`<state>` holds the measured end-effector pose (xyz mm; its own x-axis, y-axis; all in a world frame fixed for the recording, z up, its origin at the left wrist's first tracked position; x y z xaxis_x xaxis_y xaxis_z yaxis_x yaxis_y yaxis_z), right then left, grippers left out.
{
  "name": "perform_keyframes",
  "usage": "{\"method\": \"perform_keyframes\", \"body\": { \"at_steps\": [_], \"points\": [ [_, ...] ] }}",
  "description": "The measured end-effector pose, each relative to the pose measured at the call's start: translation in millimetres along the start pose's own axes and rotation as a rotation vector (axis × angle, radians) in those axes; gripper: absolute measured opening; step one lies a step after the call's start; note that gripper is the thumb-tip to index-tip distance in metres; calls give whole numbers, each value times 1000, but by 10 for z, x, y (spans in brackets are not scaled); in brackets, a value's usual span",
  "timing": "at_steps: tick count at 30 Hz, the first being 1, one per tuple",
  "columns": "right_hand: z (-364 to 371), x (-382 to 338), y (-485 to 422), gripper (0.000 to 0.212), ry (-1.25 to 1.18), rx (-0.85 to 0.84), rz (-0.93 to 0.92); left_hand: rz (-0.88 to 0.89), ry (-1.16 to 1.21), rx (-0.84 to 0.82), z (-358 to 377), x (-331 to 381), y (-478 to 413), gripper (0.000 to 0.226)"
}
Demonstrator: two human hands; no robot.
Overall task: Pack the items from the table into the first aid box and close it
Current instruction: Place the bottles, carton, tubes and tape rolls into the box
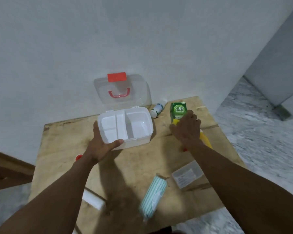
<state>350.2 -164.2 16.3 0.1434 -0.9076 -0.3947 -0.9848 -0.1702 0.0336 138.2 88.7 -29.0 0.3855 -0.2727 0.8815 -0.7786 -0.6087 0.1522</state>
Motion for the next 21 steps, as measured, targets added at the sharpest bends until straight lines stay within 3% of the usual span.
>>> {"method": "perform_keyframes", "body": {
  "at_steps": [5,9,17,21],
  "points": [
    [-485,-376,195,63,-136,229,-119,-44,-13,-16,-39,-40,-9,114],
    [-646,-616,369,50,-134,142,-165,-88,-15,-41,-47,-76,0,124],
    [-473,-980,475,75,54,-113,-360,-125,-18,-55,-22,-43,30,124],
    [-349,-1093,401,59,176,-205,-441,-100,-3,-51,-20,14,51,120]
  ]
}}
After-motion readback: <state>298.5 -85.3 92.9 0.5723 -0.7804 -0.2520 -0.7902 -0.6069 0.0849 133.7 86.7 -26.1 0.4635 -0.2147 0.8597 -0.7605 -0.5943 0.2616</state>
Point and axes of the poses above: each hand's wrist, its own y-axis away from the middle knuckle, its own z-axis out of the palm, x = y × z, the point moved 9 cm from there along -y, towards the middle knuckle, and after that the axes turned 2 degrees about x, right-handed, at the moved point
